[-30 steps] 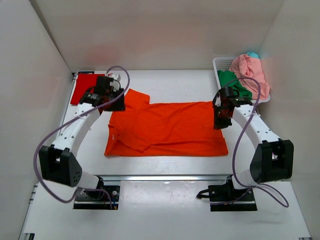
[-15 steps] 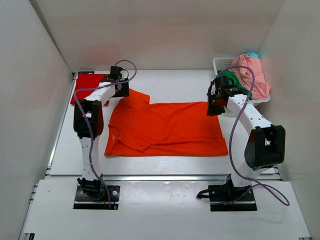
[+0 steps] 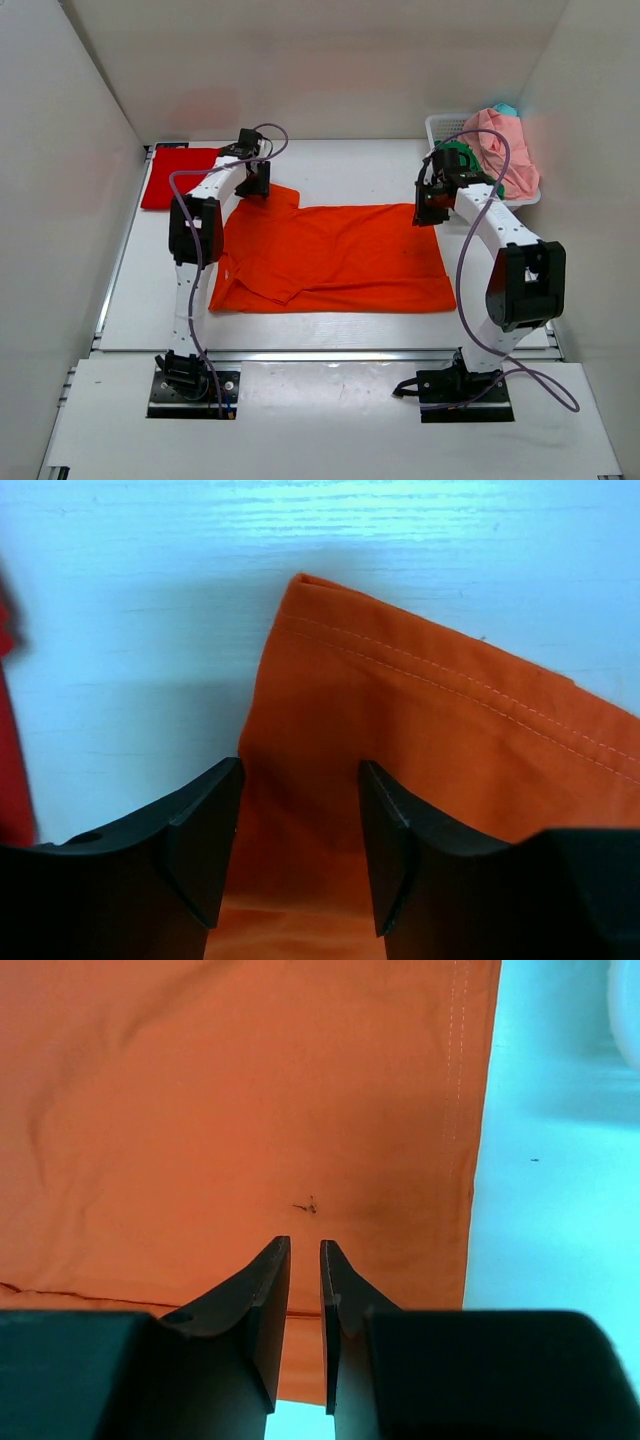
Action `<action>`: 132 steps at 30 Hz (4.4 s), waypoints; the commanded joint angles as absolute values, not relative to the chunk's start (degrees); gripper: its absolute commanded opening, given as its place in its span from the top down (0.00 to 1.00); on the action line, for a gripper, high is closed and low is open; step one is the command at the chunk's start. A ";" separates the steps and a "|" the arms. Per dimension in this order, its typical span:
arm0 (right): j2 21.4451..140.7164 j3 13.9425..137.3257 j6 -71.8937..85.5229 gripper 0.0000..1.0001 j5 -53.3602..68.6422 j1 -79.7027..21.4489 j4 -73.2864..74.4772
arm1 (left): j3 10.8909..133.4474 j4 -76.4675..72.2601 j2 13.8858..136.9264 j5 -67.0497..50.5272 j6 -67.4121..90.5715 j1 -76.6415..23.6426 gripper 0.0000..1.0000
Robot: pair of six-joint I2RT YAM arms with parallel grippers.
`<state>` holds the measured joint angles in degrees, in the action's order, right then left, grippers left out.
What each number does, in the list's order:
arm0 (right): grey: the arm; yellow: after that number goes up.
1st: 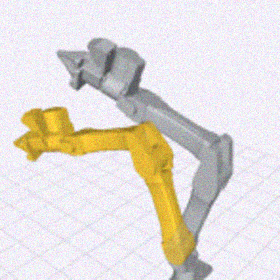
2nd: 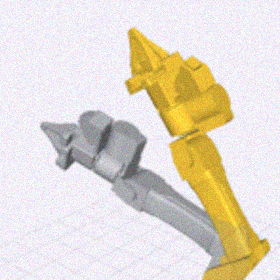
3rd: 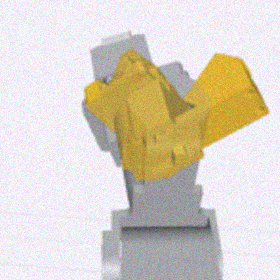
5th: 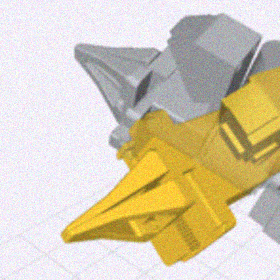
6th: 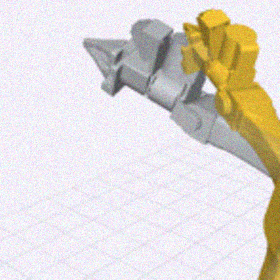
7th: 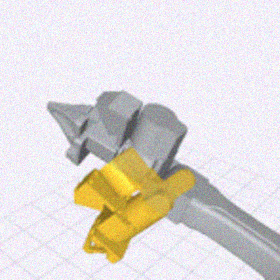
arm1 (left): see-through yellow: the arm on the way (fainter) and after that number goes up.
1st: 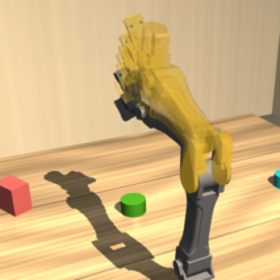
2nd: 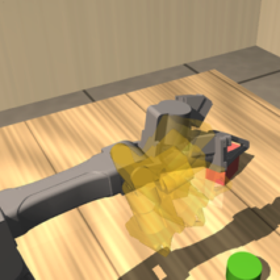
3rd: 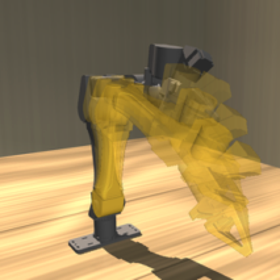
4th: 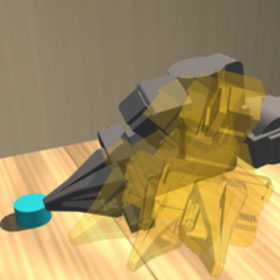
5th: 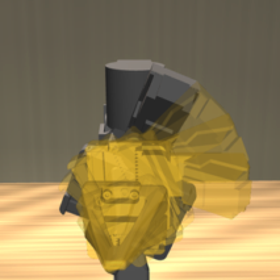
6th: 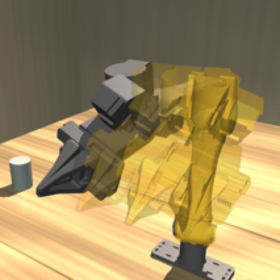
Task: Fold and stack the t-shirts
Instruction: Grap the side of the flattened tshirt furthest away from the robot with both arms, then fold the other side of the tshirt into a rectangle
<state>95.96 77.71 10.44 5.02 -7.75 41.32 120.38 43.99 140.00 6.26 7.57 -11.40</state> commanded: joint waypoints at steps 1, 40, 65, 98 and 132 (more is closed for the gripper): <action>96.33 80.42 10.36 0.84 5.19 -7.30 39.90 | 122.17 50.71 140.54 3.43 7.30 -11.07 0.42; 125.07 97.47 26.63 0.51 -13.53 -5.01 29.79 | 106.08 40.43 125.42 -4.22 8.79 -10.02 1.00; 130.26 104.06 22.51 0.99 -10.98 -5.18 35.25 | 104.32 39.20 123.05 -6.85 9.32 -8.35 1.00; 87.64 54.77 17.22 1.00 7.82 -1.14 13.19 | 60.13 34.63 86.14 -6.42 6.33 -7.38 1.00; 76.47 37.88 19.07 1.00 7.21 -0.79 10.81 | 45.09 36.56 72.68 -7.12 9.14 -12.21 1.00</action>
<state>79.40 38.63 18.35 8.45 -1.37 12.38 46.00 36.86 74.87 -7.05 8.71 -11.99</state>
